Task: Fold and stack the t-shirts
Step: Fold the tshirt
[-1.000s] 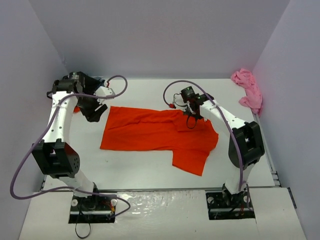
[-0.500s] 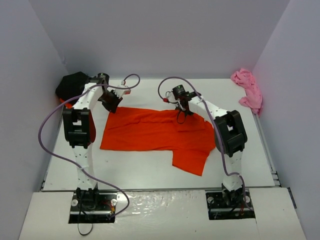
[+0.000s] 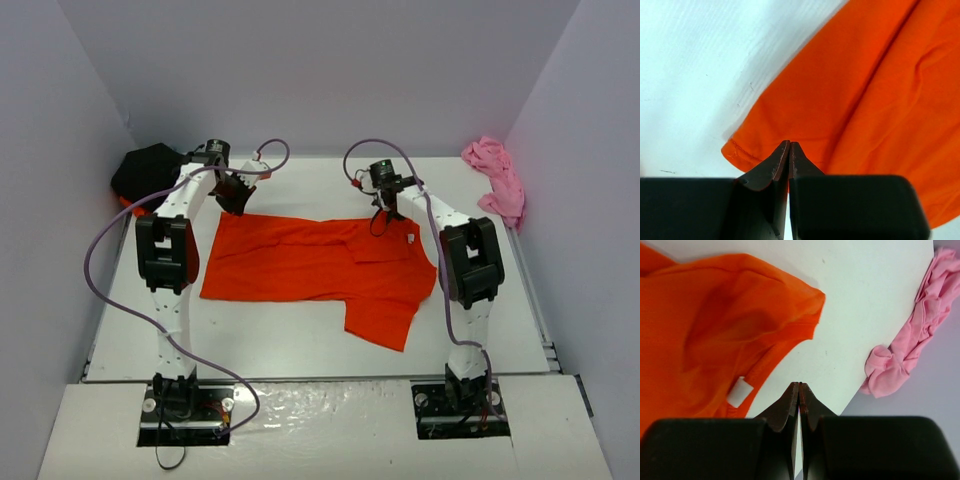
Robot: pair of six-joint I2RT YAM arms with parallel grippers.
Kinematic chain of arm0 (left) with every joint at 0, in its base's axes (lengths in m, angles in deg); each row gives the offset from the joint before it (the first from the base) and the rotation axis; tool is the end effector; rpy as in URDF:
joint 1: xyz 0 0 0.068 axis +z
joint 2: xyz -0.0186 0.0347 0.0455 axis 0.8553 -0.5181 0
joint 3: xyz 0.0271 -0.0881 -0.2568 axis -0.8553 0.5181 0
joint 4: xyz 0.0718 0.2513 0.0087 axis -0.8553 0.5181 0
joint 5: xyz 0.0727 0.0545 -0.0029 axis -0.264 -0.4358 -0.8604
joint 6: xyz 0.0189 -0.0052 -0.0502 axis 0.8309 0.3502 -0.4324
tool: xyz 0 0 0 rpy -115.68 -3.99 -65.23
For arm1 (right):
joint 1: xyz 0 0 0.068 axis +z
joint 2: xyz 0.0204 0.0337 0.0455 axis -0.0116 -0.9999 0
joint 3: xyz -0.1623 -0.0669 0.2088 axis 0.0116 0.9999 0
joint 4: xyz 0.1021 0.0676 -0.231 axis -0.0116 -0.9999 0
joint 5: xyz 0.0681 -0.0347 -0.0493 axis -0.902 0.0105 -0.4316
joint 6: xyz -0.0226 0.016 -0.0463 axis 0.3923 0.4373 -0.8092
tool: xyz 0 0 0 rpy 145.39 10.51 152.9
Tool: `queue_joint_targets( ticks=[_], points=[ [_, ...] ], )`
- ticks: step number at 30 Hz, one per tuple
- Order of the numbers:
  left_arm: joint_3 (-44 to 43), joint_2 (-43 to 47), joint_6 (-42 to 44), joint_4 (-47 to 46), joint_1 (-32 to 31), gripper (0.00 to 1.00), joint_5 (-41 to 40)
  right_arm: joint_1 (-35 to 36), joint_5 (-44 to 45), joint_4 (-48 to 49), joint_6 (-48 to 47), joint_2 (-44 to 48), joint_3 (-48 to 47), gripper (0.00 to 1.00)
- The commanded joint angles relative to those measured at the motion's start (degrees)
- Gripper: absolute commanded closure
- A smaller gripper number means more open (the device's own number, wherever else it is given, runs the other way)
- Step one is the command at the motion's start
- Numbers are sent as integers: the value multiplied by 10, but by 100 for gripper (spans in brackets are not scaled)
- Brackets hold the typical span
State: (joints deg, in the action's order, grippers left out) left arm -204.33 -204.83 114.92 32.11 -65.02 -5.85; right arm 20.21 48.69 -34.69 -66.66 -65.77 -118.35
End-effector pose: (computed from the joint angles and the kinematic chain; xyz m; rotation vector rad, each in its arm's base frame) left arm 0.4788 -0.0681 0.2327 1.0861 2.3062 -0.4026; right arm 0.4406 0.1420 0.2089 -0.9712 2.1836 -0.6153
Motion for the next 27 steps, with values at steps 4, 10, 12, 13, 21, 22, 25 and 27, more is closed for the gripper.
queue_joint_targets(
  ticks=[4, 10, 12, 13, 21, 22, 25, 27],
  points=[
    [-44, -27, -25, -11, 2, 100, 2, -17, 4, 22, 23, -27, -45, 100],
    [-41, -42, -30, -18, 2, 100, -5, -19, -6, 38, 34, -18, -78, 100],
    [-41, -47, -34, -18, 2, 100, -1, -20, -24, 57, 42, -3, -76, 100],
    [-41, -50, -35, -18, 2, 100, 0, -20, -35, 74, 48, 5, -72, 100],
    [-38, -63, -50, -27, 3, 100, 0, -24, -116, 116, 85, 29, -53, 100],
    [-37, -64, -51, -29, 3, 100, -1, -24, -125, 119, 90, 27, -53, 100],
    [-36, -67, -55, -31, 3, 100, -8, -24, -155, 124, 106, 15, -58, 100],
    [-37, -69, -56, -31, 3, 100, -10, -23, -168, 122, 109, 4, -64, 100]
  ],
)
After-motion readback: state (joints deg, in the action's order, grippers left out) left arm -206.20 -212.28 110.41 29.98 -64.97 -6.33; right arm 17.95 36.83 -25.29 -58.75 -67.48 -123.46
